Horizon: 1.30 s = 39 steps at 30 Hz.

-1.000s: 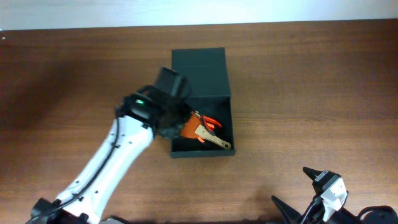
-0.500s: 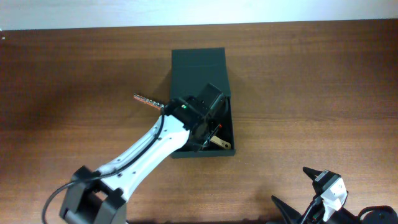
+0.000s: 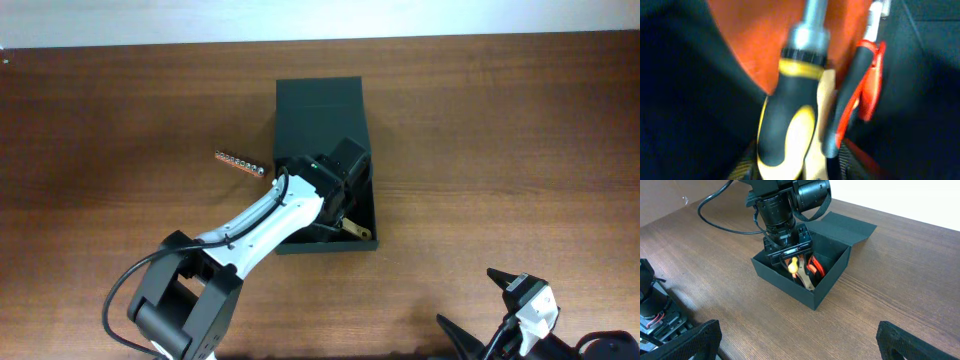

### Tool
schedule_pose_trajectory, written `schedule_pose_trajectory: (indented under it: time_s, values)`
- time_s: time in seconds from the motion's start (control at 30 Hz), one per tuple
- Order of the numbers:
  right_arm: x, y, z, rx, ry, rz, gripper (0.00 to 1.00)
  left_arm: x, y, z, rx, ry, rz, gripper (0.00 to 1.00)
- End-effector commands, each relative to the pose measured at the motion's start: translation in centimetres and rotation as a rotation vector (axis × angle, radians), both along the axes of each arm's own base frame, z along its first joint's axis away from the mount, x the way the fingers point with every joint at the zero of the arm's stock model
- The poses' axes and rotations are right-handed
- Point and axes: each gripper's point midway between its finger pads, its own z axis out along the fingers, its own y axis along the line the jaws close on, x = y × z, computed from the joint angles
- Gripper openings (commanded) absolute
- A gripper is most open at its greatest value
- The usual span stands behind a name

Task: Pack container
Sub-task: 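Carry the screwdriver with left gripper and lower it into the box, then move left gripper to the orange socket strip and grasp it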

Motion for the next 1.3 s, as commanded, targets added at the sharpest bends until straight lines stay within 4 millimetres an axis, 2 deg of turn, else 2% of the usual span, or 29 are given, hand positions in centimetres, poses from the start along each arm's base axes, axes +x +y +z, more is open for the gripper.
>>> schedule_pose_trajectory:
  time_s: [0.0,0.1,0.2,0.23,0.27,0.3,0.37,0.53,0.67,0.77,0.9,1.0,1.27]
  values:
    - [-0.1,0.1,0.0,0.006,-0.002,0.008,0.99,0.5,0.1,0.2,0.001,-0.021,0.012,0.55]
    - [-0.1,0.1,0.0,0.006,-0.002,0.008,0.99,0.6,0.0,0.9,-0.011,-0.039,0.013,0.56]
    - [-0.1,0.1,0.0,0.006,-0.002,0.008,0.99,0.9,0.2,2.6,-0.026,-0.084,0.017,0.56]
    - [-0.1,0.1,0.0,0.006,-0.002,0.008,0.99,1.1,0.3,3.4,-0.030,-0.109,0.020,0.64]
    - [-0.1,0.1,0.0,0.006,-0.002,0.008,0.99,1.3,0.5,4.3,-0.033,-0.138,0.022,0.68]
    - [-0.1,0.1,0.0,0.006,-0.002,0.008,0.99,1.6,0.9,5.5,-0.031,-0.179,0.030,0.83]
    - [-0.1,0.1,0.0,0.006,-0.002,0.008,0.99,2.3,1.9,7.6,-0.021,-0.250,0.030,1.00]
    - [-0.1,0.1,0.0,0.006,-0.002,0.008,0.99,4.6,6.8,12.6,0.039,-0.394,0.004,0.99]
    - [-0.1,0.1,0.0,0.006,-0.002,0.008,0.99,5.9,11.6,15.0,0.124,-0.369,-0.015,0.99]
    - [-0.1,0.1,0.0,0.006,-0.002,0.008,0.99,6.5,14.5,15.9,0.168,-0.314,-0.009,0.99]
    - [-0.1,0.1,0.0,0.006,-0.002,0.008,0.99,6.9,16.8,15.7,0.183,-0.205,-0.004,0.99]
    - [-0.1,0.1,0.0,0.006,-0.002,0.008,0.99,7.3,17.7,14.3,0.184,-0.113,0.013,0.99]
    - [-0.1,0.1,0.0,0.006,-0.002,0.008,0.99,9.3,18.1,7.3,0.124,0.076,0.016,0.99]
